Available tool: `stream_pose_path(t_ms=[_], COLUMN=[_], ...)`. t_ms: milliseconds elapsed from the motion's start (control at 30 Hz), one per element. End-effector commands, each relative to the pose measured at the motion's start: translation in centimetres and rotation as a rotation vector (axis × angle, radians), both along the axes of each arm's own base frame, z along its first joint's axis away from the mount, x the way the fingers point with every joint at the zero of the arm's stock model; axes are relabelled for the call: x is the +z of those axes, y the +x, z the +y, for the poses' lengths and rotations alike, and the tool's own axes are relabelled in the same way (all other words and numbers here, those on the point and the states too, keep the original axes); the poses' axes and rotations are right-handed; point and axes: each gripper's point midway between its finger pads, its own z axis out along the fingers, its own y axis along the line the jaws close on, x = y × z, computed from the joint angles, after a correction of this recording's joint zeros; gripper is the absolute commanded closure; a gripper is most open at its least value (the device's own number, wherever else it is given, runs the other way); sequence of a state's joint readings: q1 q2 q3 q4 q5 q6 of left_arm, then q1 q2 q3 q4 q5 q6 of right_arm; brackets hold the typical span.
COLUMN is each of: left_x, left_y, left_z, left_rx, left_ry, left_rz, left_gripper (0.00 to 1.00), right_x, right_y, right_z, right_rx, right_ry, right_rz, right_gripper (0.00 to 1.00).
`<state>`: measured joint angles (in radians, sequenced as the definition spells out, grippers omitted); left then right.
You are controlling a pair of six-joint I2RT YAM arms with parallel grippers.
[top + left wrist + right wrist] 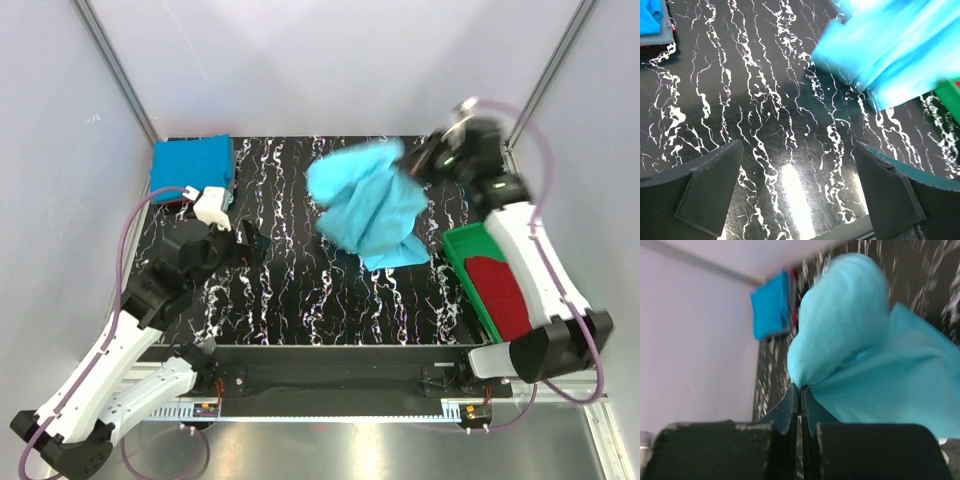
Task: Fold and stack the t-shirts
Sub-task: Move the tshirt to the center of the board
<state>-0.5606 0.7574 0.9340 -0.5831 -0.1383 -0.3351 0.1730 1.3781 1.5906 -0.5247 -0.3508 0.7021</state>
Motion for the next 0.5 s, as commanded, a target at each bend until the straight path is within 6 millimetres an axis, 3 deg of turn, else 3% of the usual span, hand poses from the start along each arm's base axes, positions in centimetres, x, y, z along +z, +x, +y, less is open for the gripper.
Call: stream_pose_path(t_ms=[0, 33, 100, 167, 200, 267, 333, 367, 467], left_x=[1.9, 1.7, 1.6, 1.2, 0.9, 0.4, -0.7, -1.4, -2.7], left_y=[-0.5, -0.3, -0.1, 0.1, 0.4, 0.6, 1.0, 1.5, 2.3], left_z=[0.6, 0.8, 1.2, 1.5, 1.4, 1.0, 0.2, -0.7, -2.8], left_rx=[0.032, 0.048, 0.075, 0.105, 0.113, 0.113, 0.097, 0.070, -0.016], left_ry=[-0.046, -0.033, -0.019, -0.005, -0.006, -0.012, -0.011, -0.002, 0.016], left_rz=[-0.018, -0.008, 0.011, 0.030, 0.046, 0.070, 0.117, 0.148, 0.209], left_gripper=[0.01, 0.02, 0.01, 0.02, 0.02, 0.02, 0.02, 0.02, 0.04], right_x=[-10.9, -13.4, -18.8, -20.5, -21.5, -21.3, -20.5, -19.9, -19.2], right_y=[-2.1, -4.0, -6.5, -8.5, -9.3, -9.7, -9.3, -8.6, -7.0], right_z=[6.5, 9.2, 10.9, 11.6, 11.0, 9.9, 7.4, 5.5, 2.9], right_rx=[0.209, 0.292, 0.390, 0.463, 0.459, 0.448, 0.340, 0.256, 0.138], right_ry=[-0.002, -0.030, -0.095, -0.139, -0.166, -0.227, -0.331, -0.406, -0.449], right_rz=[0.168, 0.215, 0.314, 0.322, 0.355, 0.328, 0.324, 0.330, 0.354], right_gripper=[0.97, 0.96, 0.90, 0.80, 0.68, 0.57, 0.43, 0.41, 0.38])
